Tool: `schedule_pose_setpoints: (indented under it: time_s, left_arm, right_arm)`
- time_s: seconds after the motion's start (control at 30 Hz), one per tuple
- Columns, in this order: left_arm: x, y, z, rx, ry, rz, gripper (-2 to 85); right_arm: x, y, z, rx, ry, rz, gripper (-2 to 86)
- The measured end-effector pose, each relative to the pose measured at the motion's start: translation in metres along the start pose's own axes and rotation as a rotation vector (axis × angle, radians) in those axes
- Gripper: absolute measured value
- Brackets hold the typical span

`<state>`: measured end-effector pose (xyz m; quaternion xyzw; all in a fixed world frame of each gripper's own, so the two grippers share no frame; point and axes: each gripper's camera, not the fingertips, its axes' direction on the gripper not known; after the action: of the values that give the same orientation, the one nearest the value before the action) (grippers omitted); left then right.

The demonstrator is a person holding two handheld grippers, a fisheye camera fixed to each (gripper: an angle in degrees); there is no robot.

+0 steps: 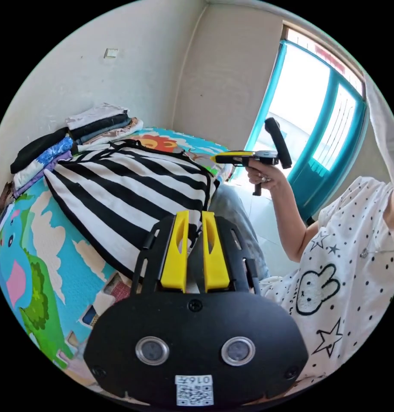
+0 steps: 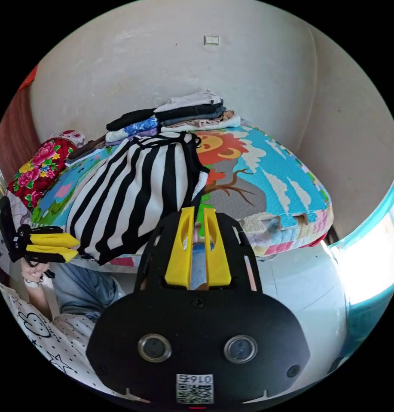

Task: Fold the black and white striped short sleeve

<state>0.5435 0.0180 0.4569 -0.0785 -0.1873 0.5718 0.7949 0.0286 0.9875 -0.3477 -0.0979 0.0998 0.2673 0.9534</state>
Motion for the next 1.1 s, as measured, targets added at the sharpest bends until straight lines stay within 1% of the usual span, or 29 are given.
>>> schedule_pose_setpoints:
  time_s: [0.03,0.1,0.13,0.2,0.23,0.27,0.3,0.33,0.37,0.4,0.43,0.47,0.53,0.57,0.63,0.67,0.73,0.77,0.83,0.87,0.97,1.1]
  left_arm:
    - [-0.01,-0.001,-0.005,0.024,-0.01,-0.019,4.4]
    - [-0.053,-0.015,-0.018,0.071,-0.081,-0.101,4.2]
    - [-0.064,-0.02,-0.02,0.077,-0.099,-0.117,4.1]
    - [-0.105,-0.047,-0.022,0.124,-0.197,-0.156,3.9]
    - [-0.116,-0.054,-0.021,0.136,-0.226,-0.166,3.8]
    - [-0.139,-0.068,-0.016,0.164,-0.29,-0.204,3.6]
    - [-0.165,-0.08,-0.009,0.191,-0.341,-0.275,3.3]
    - [-0.178,-0.085,-0.004,0.207,-0.367,-0.31,3.0]
    - [-0.204,-0.093,0.007,0.227,-0.402,-0.395,2.4]
    - [-0.229,-0.098,0.019,0.241,-0.419,-0.462,1.6]
    - [-0.239,-0.101,0.025,0.262,-0.427,-0.486,1.1]
    - [-0.255,-0.106,0.039,0.263,-0.429,-0.476,0.3]
    - [-0.27,-0.112,0.061,0.202,-0.419,-0.416,-0.4]
    - [-0.276,-0.109,0.072,0.195,-0.42,-0.366,-0.6]
    - [-0.281,-0.096,0.089,0.218,-0.436,-0.278,-0.7]
    - [-0.285,-0.087,0.1,0.217,-0.45,-0.239,-0.8]
    - [-0.297,-0.085,0.112,0.159,-0.445,-0.212,-0.9]
    - [-0.307,-0.087,0.117,0.125,-0.437,-0.219,-0.9]
    - [-0.321,-0.086,0.122,0.118,-0.415,-0.233,-0.9]
    - [-0.33,-0.085,0.129,0.092,-0.379,-0.204,-0.9]
    - [-0.358,-0.082,0.146,0.016,-0.298,-0.243,-0.9]
    - [-0.394,-0.074,0.16,-0.01,-0.232,-0.297,-0.9]
  right_arm:
    - [-0.008,-0.012,-0.006,0.067,0.044,-0.027,3.5]
    - [-0.023,-0.036,-0.012,0.174,0.04,-0.093,4.3]
    - [-0.035,-0.056,-0.01,0.237,-0.001,-0.161,5.3]
    - [-0.058,-0.089,0.001,0.322,-0.072,-0.299,7.0]
    - [-0.076,-0.113,0.014,0.375,-0.105,-0.408,8.4]
    - [-0.094,-0.138,0.032,0.42,-0.138,-0.504,9.9]
    - [-0.103,-0.15,0.042,0.432,-0.151,-0.548,10.5]
    - [-0.122,-0.175,0.066,0.442,-0.163,-0.64,11.5]
    - [-0.141,-0.199,0.092,0.433,-0.172,-0.72,11.7]
    - [-0.15,-0.211,0.106,0.416,-0.182,-0.76,11.8]
    - [-0.169,-0.233,0.134,0.35,-0.203,-0.846,11.8]
    - [-0.188,-0.253,0.162,0.258,-0.214,-0.935,11.8]
    - [-0.212,-0.278,0.199,0.157,-0.176,-1.039,11.5]
    - [-0.225,-0.292,0.219,0.136,-0.132,-1.065,11.0]
    - [-0.239,-0.312,0.24,0.166,-0.119,-1.054,10.1]
    - [-0.247,-0.324,0.251,0.163,-0.169,-1.063,9.9]
    - [-0.263,-0.338,0.272,0.118,-0.218,-1.117,10.1]
    - [-0.273,-0.347,0.287,0.113,-0.194,-1.137,10.1]
    - [-0.287,-0.36,0.311,0.107,-0.148,-1.138,9.5]
    - [-0.294,-0.369,0.325,0.087,-0.155,-1.149,8.8]
    - [-0.302,-0.396,0.345,0.039,-0.196,-1.158,4.9]
    - [-0.295,-0.438,0.368,0.037,-0.15,-1.056,2.0]
